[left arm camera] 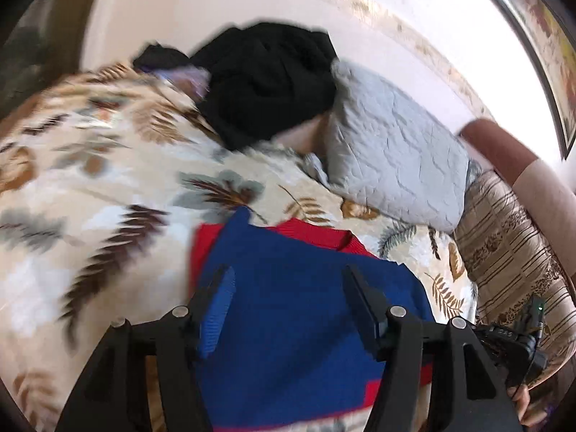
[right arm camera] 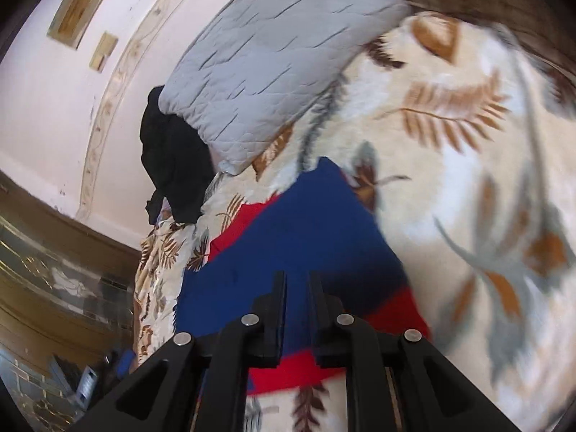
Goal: Fold small clothes
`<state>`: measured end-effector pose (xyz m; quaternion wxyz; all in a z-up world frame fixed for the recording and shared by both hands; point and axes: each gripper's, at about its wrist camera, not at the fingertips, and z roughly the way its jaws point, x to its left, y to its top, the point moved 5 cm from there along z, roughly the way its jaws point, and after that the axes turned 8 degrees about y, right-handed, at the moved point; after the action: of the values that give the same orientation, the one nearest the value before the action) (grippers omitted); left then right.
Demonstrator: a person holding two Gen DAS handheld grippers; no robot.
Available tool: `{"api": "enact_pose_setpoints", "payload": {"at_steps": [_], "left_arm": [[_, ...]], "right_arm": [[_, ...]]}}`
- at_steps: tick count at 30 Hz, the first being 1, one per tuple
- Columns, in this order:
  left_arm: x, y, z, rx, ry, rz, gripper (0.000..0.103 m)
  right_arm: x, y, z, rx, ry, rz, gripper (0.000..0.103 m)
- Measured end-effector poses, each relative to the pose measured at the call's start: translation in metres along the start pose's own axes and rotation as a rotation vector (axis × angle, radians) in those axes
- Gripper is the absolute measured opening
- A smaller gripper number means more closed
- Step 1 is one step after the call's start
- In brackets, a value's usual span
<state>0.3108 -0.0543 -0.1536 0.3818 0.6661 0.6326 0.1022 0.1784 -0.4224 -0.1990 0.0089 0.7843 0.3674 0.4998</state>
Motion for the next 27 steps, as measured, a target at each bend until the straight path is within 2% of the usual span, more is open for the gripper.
{"api": "enact_pose_setpoints", "payload": {"at_steps": [1, 4, 7, 9, 11, 13, 14, 16, 17, 18, 21, 23, 27], "left_arm": [[0.000, 0.002, 0.013, 0.017, -0.008, -0.002, 0.063], [0.008, 0.007, 0.067, 0.078, 0.049, -0.020, 0.063], [0.025, 0.004, 0.107, 0.135, 0.067, -0.075, 0.063], [0.037, 0.003, 0.118, 0.118, 0.075, -0.091, 0.062], [0.045, 0.008, 0.116, 0.091, 0.063, -0.109, 0.062], [0.059, 0.018, 0.110, 0.083, 0.031, -0.177, 0.061], [0.066, 0.023, 0.107, 0.063, 0.038, -0.203, 0.061], [0.086, 0.026, 0.098, 0.037, 0.134, -0.227, 0.061], [0.099, 0.024, 0.095, 0.045, 0.145, -0.258, 0.061], [0.111, 0.020, 0.091, 0.067, 0.121, -0.315, 0.061], [0.129, 0.010, 0.069, 0.087, 0.110, -0.402, 0.061], [0.130, 0.004, 0.049, 0.086, 0.144, -0.384, 0.062], [0.125, -0.019, 0.004, 0.069, 0.134, -0.374, 0.070]], "right_arm": [[-0.001, 0.007, 0.015, 0.014, -0.006, -0.004, 0.015], [-0.007, 0.022, 0.046, 0.047, -0.003, -0.001, 0.015], [-0.010, 0.041, 0.079, 0.071, 0.004, -0.014, 0.015], [-0.014, 0.052, 0.096, 0.085, 0.005, -0.024, 0.015], [-0.022, 0.059, 0.109, 0.090, -0.023, -0.032, 0.015], [-0.036, 0.064, 0.116, 0.095, -0.057, -0.010, 0.015], [-0.044, 0.067, 0.118, 0.089, -0.057, 0.019, 0.015], [-0.055, 0.070, 0.118, 0.083, -0.040, 0.063, 0.014], [-0.057, 0.071, 0.116, 0.076, -0.040, 0.074, 0.014], [-0.056, 0.071, 0.114, 0.071, -0.041, 0.074, 0.014], [-0.036, 0.062, 0.108, 0.083, -0.013, 0.020, 0.014], [-0.020, 0.050, 0.107, 0.109, 0.013, -0.015, 0.015], [0.019, 0.006, 0.110, 0.221, 0.078, -0.097, 0.015]]}}
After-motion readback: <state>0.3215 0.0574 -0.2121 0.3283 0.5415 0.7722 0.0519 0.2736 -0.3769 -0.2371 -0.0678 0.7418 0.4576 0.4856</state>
